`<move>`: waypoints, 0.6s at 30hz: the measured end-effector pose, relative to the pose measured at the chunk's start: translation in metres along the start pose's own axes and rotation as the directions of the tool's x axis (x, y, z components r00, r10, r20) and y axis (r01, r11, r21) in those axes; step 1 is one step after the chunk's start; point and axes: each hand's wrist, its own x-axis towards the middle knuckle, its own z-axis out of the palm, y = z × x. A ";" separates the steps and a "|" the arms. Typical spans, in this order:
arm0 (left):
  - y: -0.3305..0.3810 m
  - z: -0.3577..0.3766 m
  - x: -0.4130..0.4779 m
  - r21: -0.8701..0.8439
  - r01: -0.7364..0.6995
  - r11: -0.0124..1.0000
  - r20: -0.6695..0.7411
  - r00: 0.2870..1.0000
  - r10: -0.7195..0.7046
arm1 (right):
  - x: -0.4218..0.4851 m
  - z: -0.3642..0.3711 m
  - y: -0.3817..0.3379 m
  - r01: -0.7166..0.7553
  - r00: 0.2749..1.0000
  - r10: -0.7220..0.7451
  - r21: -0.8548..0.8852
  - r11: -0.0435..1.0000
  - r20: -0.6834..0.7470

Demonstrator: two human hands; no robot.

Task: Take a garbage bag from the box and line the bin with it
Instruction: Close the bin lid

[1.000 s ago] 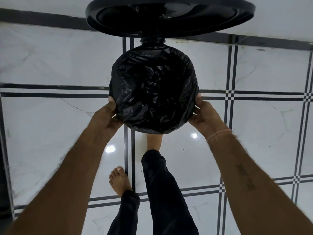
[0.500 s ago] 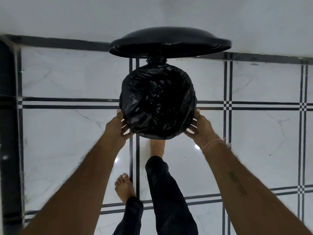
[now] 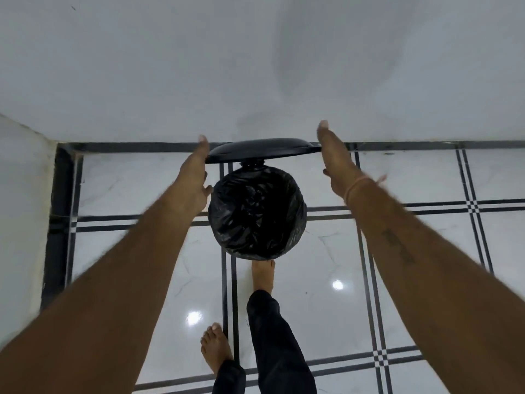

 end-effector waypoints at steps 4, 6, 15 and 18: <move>-0.010 0.008 -0.008 0.189 -0.055 0.981 0.033 0.998 0.050 | 0.003 0.002 0.008 0.070 0.995 -0.049 -0.259 0.963 0.086; -0.030 0.002 -0.014 0.259 -0.078 0.963 0.059 0.996 0.065 | -0.003 0.001 0.033 0.080 0.996 -0.071 -0.267 0.960 0.045; -0.134 -0.041 -0.010 0.398 -0.272 0.876 0.148 0.962 0.231 | -0.041 0.023 0.146 0.091 0.994 -0.106 -0.283 0.955 -0.039; -0.179 -0.041 0.005 0.464 -0.316 0.828 0.098 0.947 0.306 | -0.035 0.036 0.186 0.154 0.982 -0.182 -0.329 0.932 -0.053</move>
